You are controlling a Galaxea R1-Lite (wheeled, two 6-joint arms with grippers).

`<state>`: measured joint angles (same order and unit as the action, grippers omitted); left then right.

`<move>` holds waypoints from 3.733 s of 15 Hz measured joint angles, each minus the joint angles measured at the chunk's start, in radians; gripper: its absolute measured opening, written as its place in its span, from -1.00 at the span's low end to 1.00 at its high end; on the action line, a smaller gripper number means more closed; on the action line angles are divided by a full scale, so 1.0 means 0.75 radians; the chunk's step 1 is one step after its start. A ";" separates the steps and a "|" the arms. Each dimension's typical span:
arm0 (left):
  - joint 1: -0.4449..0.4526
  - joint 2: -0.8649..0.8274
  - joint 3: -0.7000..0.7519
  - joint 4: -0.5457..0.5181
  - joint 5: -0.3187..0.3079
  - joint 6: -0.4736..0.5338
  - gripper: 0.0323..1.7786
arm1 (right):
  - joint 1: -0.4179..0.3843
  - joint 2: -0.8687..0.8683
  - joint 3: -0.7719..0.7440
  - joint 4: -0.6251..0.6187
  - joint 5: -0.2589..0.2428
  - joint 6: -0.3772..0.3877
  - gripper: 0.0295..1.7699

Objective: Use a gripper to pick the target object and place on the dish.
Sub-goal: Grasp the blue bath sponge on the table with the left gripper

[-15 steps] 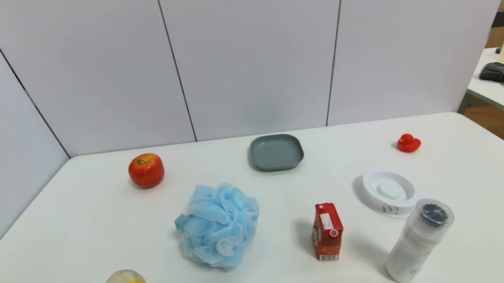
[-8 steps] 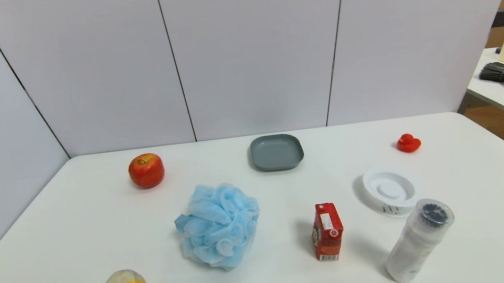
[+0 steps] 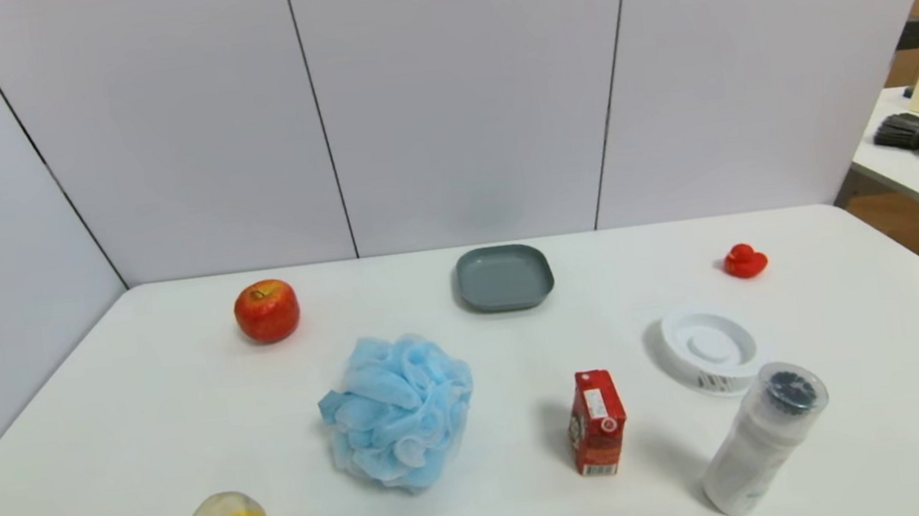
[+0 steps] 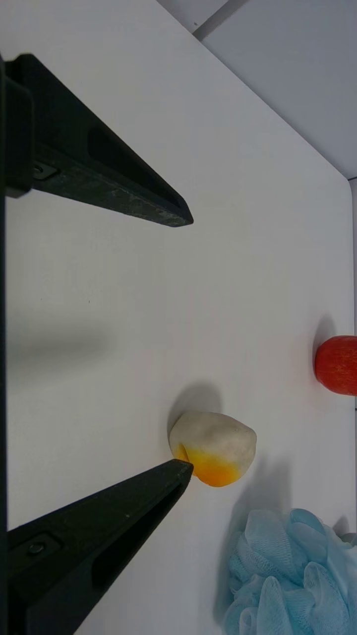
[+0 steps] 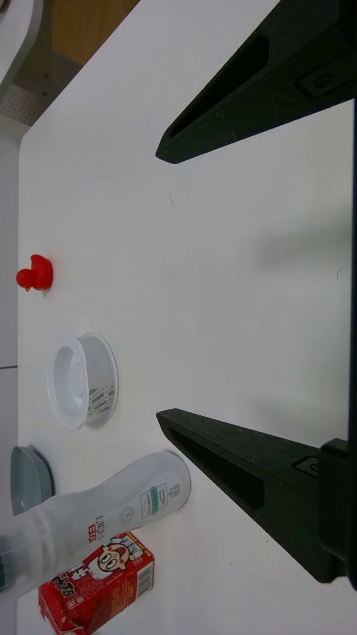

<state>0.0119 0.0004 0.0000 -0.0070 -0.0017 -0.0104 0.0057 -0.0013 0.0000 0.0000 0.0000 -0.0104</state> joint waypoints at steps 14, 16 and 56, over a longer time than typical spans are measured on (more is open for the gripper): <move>0.000 0.463 -0.939 -0.068 0.033 0.262 0.90 | -0.001 0.000 0.000 0.000 0.000 0.000 0.93; 0.000 0.701 -1.292 0.002 -0.052 0.318 0.90 | -0.001 0.000 0.000 0.000 0.000 0.000 0.93; -0.969 2.610 -2.590 1.627 0.205 0.240 0.90 | 0.000 0.000 0.000 0.000 0.000 0.001 0.93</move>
<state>-0.7149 1.9579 -1.9421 1.2132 0.1523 0.1698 0.0057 -0.0013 0.0000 0.0000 0.0000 -0.0100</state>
